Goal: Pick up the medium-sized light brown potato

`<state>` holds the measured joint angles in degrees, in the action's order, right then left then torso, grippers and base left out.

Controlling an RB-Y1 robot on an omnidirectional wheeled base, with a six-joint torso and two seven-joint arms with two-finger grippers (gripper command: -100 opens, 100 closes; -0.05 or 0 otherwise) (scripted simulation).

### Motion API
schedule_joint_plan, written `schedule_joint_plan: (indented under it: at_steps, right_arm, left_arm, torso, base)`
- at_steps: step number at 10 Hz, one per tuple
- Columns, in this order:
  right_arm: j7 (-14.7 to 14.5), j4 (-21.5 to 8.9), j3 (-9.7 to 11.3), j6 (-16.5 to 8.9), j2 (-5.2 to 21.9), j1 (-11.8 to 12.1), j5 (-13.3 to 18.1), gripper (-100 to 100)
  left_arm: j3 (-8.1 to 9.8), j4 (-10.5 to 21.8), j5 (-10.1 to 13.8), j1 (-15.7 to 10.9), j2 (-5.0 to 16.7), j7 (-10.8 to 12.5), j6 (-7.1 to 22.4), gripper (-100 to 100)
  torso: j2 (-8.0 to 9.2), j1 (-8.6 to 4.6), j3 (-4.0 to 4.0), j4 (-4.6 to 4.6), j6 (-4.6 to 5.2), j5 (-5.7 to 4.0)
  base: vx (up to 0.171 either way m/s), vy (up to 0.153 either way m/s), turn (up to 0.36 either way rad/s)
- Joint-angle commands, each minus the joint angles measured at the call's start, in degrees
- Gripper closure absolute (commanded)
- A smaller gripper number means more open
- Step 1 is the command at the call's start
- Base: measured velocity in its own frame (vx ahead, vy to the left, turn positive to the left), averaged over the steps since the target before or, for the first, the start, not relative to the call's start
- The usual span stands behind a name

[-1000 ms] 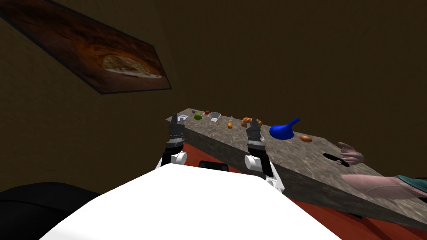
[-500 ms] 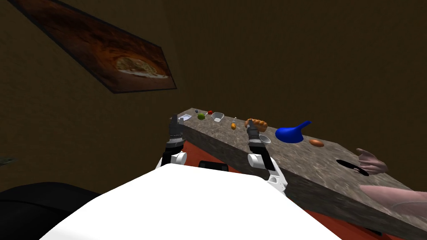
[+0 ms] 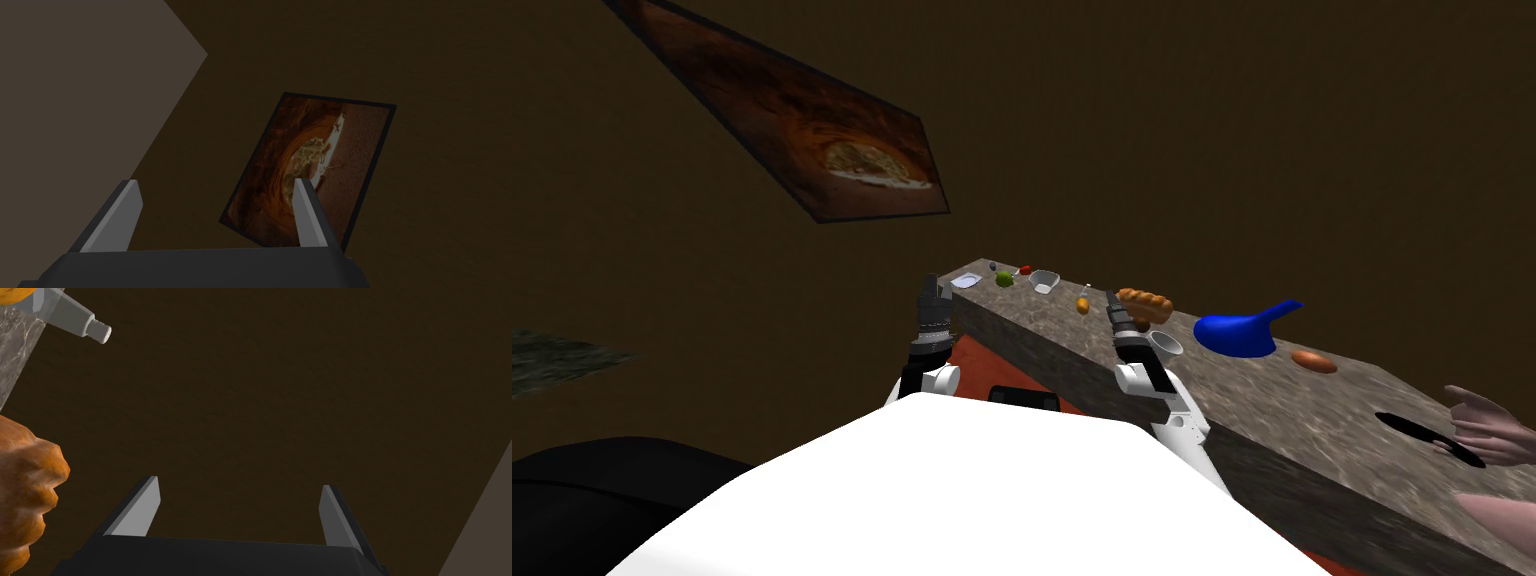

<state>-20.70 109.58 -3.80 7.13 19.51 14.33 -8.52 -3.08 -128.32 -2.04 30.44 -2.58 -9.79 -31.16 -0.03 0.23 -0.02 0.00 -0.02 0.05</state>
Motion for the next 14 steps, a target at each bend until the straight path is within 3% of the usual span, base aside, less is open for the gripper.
schedule_joint_plan:
  at_steps: [1,2,4,5,6,7,9,10,12,13,14]
  right_arm:
    - [-1.2,-1.0,-0.5,-2.5,1.1,-0.4,-0.4,-100]
    - [-3.5,-3.4,-1.5,-4.5,3.2,-1.9,-1.1,-100]
    - [-3.5,-3.5,-1.5,-6.1,3.5,-1.9,-1.1,-100]
    - [-5.9,-6.1,-2.5,-8.2,5.9,-3.3,-1.9,-100]
    - [-5.9,-6.1,-2.5,-9.7,5.9,-3.3,-1.9,-100]
    - [-8.3,-8.1,-3.5,-11.9,8.4,-4.8,-2.7,-100]
    - [-8.3,-8.8,-3.5,-13.5,8.4,-4.8,-2.7,-100]
    - [-10.8,-11.6,-4.4,-15.3,10.9,-6.2,-3.5,-100]
    - [-10.8,-11.6,-4.4,-17.4,10.9,-6.2,-3.5,-100]
    - [-13.3,-14.4,-5.3,-19.6,13.3,-7.5,-4.4,-100]
    - [-13.3,-14.4,-5.3,-21.4,13.3,-7.5,-4.4,-100]
  left_arm:
    - [0.0,0.0,0.0,0.0,0.0,0.0,0.0,0]
    - [0.01,0.0,0.0,0.0,0.0,0.0,0.0,0]
    - [0.01,0.0,0.0,0.0,0.0,0.0,0.0,0]
    - [0.01,0.0,0.0,0.0,0.0,0.0,0.0,0]
    - [0.0,0.0,0.0,0.0,0.0,0.0,0.0,0]
    - [0.01,0.0,0.0,0.0,0.0,0.0,0.0,0]
    - [0.01,0.0,0.0,0.0,0.0,0.0,0.0,0]
    - [0.01,0.0,0.0,0.0,0.0,0.0,0.0,0]
    - [0.01,0.0,0.0,0.0,0.0,0.0,0.0,0]
    - [0.01,0.0,0.0,0.0,0.0,0.0,0.0,0]
    - [0.0,0.0,0.0,0.0,0.0,0.0,0.0,0]
  torso:
    - [0.0,0.0,0.0,0.0,0.0,0.0]
    - [0.01,-0.03,0.0,0.0,0.04,0.0]
    - [0.0,-0.05,0.0,0.0,0.04,-0.01]
    - [0.03,-0.14,0.02,0.0,0.05,-0.03]
    - [-0.01,-0.09,0.0,0.0,0.01,-0.02]
    - [0.0,-0.1,0.0,0.0,0.04,-0.02]
    - [-0.02,-0.04,-0.01,-0.01,0.05,-0.01]
    - [0.03,-0.12,0.01,0.0,0.06,-0.02]
    - [-0.01,-0.07,-0.01,-0.01,0.06,-0.01]
    - [0.02,-0.14,0.01,0.0,0.07,-0.03]
    - [-0.04,-0.06,-0.02,-0.01,0.01,-0.01]
  base:
    - [0.008,0.053,0.065]
    - [0.01,0.066,0.14]
    - [0.008,0.035,0.041]
    - [0.015,0.044,0.177]
    - [0.012,0.04,0.09]
    - [0.015,0.063,0.202]
    - [0.013,0.042,0.025]
    - [0.012,0.054,0.244]
    - [0.015,0.032,0.021]
    - [0.027,0.05,0.173]
    - [0.025,0.044,0.121]
